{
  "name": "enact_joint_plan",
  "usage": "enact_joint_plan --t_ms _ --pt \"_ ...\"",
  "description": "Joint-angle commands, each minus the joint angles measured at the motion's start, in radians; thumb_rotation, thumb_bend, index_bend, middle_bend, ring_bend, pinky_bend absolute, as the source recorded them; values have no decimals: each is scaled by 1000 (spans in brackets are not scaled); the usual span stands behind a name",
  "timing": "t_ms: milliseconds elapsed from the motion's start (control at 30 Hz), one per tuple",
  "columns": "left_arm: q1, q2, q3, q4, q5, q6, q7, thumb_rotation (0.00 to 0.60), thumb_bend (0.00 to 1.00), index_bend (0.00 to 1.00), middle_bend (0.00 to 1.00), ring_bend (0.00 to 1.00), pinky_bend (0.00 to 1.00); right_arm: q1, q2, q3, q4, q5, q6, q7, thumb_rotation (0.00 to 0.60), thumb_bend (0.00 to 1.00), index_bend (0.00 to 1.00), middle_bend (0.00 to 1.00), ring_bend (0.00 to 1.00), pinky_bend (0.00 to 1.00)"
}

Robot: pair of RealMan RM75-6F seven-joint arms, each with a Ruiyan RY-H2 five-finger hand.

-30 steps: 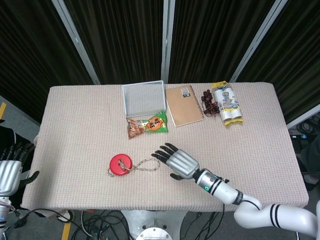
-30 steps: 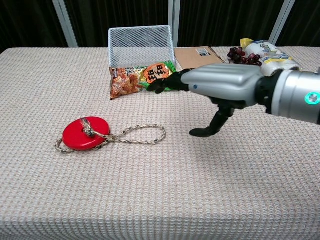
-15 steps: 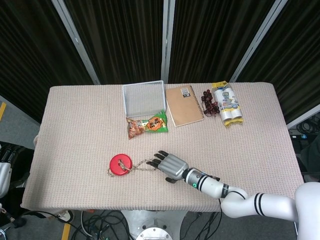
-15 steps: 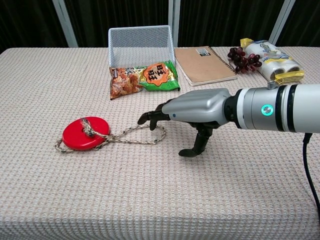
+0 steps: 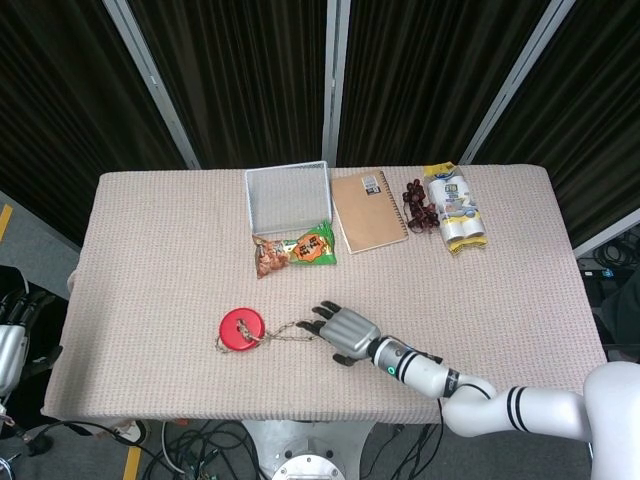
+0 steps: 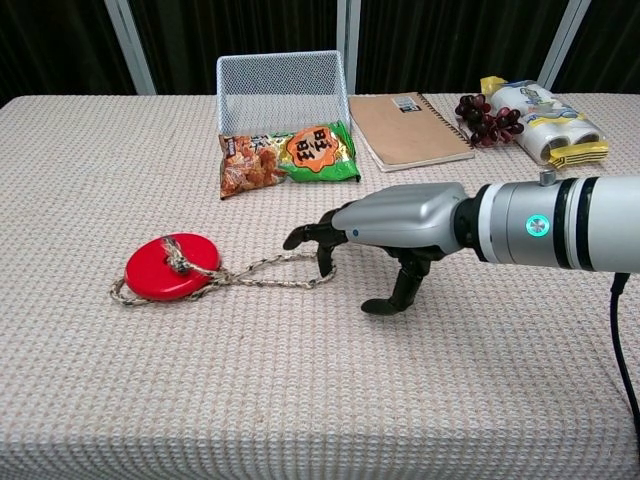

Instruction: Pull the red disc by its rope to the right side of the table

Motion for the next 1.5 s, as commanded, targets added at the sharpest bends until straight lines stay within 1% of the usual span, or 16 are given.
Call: enact_joint_plan --t_ms 33,267,367,500,700,767,800,867,900,933,1000,1033,1133,1200,1367,1500 --pt "1 0 0 2 0 -1 -3 600 188 229 172 99 185 8 1 -3 11 11 -9 18 600 289 0 492 0 0" --pt "5 0 2 10 0 -1 -16 600 189 232 172 99 185 19 -1 3 6 31 -11 67 600 340 0 555 28 0" --pt "6 0 1 13 0 0 -22 600 188 234 172 99 185 26 3 6 4 44 -19 86 600 375 0 588 62 0" --pt "6 -3 2 19 -1 -3 -24 600 188 235 172 99 185 28 2 5 1 57 -4 91 600 427 11 631 123 0" --pt "7 -5 3 23 -2 -8 -26 600 188 235 171 99 185 38 0 -12 9 84 1 69 600 468 143 650 199 0" --pt "8 -5 3 24 -2 -8 -27 600 189 235 169 99 185 37 0 -16 7 92 9 64 600 485 211 665 253 1" --pt "8 -6 3 25 -3 -9 -28 600 188 235 169 99 185 35 1 -16 3 94 21 59 600 495 256 678 289 19" --pt "8 -6 3 26 -4 -11 -29 600 188 237 168 99 185 30 2 -15 -1 96 43 55 600 526 380 707 379 125" --pt "8 -7 3 27 -4 -12 -29 600 189 237 168 99 185 23 2 -12 -4 98 62 55 600 551 479 725 434 241" --pt "9 -7 4 28 -4 -11 -30 600 189 238 168 99 185 18 3 -11 -7 98 76 56 600 589 599 746 489 390" --pt "8 -9 3 30 -5 -12 -30 600 189 238 168 99 185 5 9 -7 -13 97 104 65 600 640 739 777 550 560" --pt "8 -10 3 30 -6 -14 -30 600 189 238 168 99 185 -2 13 -7 -14 94 118 67 600 665 804 801 588 628" --pt "9 -11 3 31 -9 -16 -29 600 188 239 168 99 185 -29 33 -12 -15 82 162 73 600 699 904 840 637 694" --pt "8 -11 2 30 -8 -16 -26 600 189 240 168 99 185 -48 56 -18 -18 83 179 87 600 711 932 846 649 708" --pt "5 -12 3 25 -7 -21 -17 600 188 240 168 99 185 -96 128 -26 -34 86 209 142 600 767 950 851 694 759" --pt "1 -16 4 21 -6 -30 -10 600 189 240 168 99 187 -161 205 -39 -39 73 259 213 600 778 951 853 698 764"
